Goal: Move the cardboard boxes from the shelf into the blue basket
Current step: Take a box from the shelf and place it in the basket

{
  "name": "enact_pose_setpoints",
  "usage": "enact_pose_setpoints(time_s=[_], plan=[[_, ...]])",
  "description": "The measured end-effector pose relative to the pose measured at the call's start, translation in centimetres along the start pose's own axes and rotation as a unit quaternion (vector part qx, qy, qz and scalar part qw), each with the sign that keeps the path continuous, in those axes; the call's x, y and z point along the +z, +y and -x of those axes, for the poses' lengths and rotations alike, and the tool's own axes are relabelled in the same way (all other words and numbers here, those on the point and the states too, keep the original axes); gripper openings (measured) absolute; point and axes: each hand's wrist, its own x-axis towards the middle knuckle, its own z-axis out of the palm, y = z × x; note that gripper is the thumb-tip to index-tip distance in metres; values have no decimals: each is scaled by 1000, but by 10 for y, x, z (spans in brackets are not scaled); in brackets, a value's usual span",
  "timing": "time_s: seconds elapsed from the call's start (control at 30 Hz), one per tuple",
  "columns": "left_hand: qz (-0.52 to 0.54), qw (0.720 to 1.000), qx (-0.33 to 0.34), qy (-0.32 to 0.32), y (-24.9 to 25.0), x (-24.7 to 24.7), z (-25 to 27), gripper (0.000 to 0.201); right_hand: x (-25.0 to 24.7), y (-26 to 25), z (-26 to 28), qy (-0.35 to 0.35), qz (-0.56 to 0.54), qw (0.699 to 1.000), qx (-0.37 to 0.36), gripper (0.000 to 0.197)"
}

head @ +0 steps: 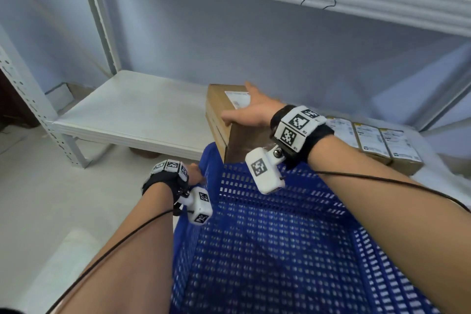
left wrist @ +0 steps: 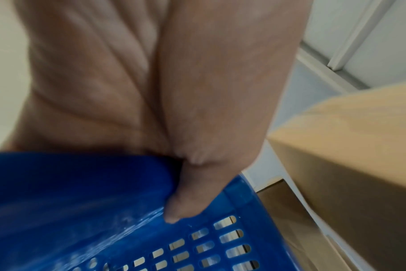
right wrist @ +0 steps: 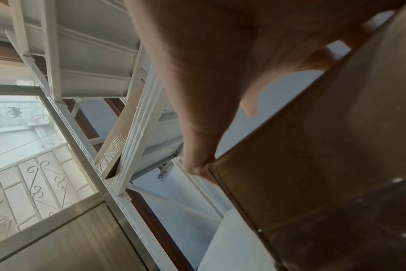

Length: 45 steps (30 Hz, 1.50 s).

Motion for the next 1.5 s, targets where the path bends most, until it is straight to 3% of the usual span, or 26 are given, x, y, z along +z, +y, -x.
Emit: enact_pose_setpoints(time_s=[0.2,0.37,0.47,0.6,0.8,0.93,1.0,1.07,1.17,1.27,1.37,1.5], plan=[[-1,999,23,-25,-5,5,-16,38,21,24,48,-8,44,998,32,125],[-63,998,25,-1,-1,6,-5,36,41,41,76,-62,61,995,42,120],[-89,996,27,-11,1,4,1,34,65,52,68,-95,76,991,60,128],[-75,996,35,-12,-2,4,-1,15,101,70,53,-135,96,981,103,129],[-69,996,46,-30,-3,4,-4,39,173,99,3,-197,63,970,128,147],[-61,997,36,-28,-3,5,-6,40,241,118,-34,-182,6,972,150,161],[-64,997,41,-19,-4,4,-9,35,252,107,-24,-175,-29,968,175,153],[-59,997,39,-27,-4,4,-10,27,255,103,-10,-175,-47,964,197,126],[-33,998,32,-38,-6,4,-13,41,259,113,2,-179,-70,963,191,109],[-28,999,29,-25,-4,4,-13,42,282,116,-4,-188,-38,961,197,112],[-4,999,18,-35,-4,6,-13,44,308,112,-10,-212,-3,939,272,122],[-2,999,17,-35,-3,4,-12,44,309,113,-12,-229,-38,960,156,115]])
